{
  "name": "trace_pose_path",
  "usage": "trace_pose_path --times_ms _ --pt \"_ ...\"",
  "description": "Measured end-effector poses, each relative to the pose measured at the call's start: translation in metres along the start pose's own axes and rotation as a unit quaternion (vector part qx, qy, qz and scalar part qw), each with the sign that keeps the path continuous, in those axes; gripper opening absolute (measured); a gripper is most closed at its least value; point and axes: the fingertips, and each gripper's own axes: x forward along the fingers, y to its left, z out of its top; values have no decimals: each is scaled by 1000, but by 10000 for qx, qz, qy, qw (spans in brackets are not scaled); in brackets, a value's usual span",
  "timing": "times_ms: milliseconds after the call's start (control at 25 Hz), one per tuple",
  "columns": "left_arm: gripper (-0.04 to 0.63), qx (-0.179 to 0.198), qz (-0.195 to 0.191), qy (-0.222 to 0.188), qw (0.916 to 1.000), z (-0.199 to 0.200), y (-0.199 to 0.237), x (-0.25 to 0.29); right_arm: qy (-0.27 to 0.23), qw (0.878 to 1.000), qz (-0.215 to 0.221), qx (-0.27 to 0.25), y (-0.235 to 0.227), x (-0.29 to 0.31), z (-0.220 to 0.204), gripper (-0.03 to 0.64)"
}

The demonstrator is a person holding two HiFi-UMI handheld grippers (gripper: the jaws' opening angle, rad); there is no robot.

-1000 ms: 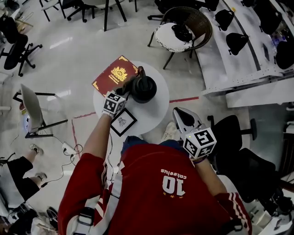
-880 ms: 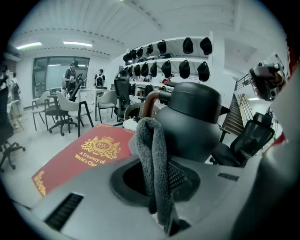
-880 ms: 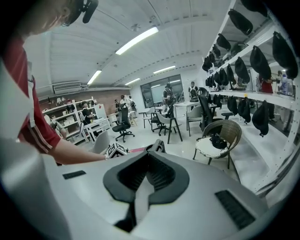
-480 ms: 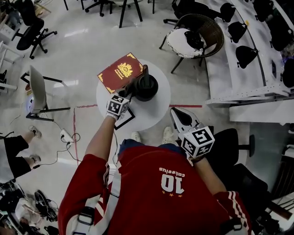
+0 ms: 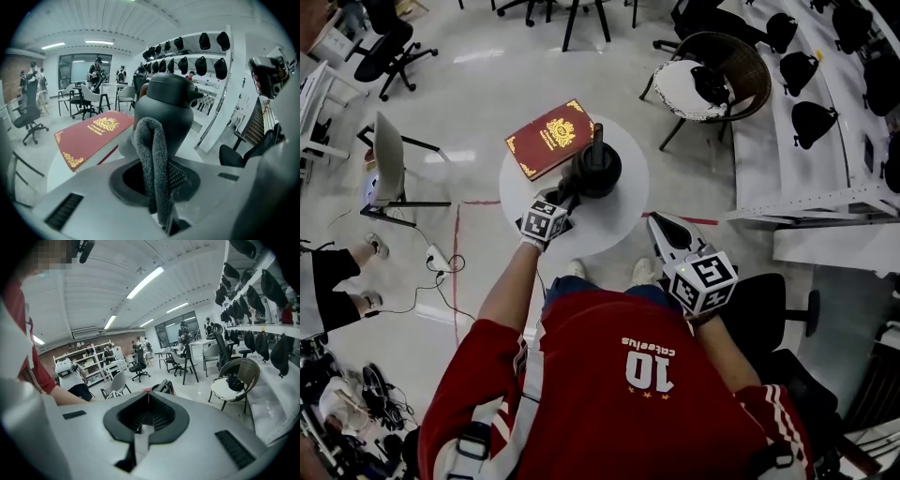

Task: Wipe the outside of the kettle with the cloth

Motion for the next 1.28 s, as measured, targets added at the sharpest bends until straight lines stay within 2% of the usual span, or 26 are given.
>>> trace_pose_path --times_ms 160,320,560,1280 --pt "46 -30 31 9 10000 -8 -17 -1 -17 10000 44 -47 -17 -2 -3 17" --pt "46 57 40 153 9999 -15 -35 -2 121 9997 -150 -141 -56 -5 -15 17" --pt "46 -34 193 201 9996 -17 -51 4 73 9997 -242 -75 -99 -18 -15 17" --pt "46 -69 285 192 9994 9 -116 60 84 9999 31 89 -174 -50 -27 17"
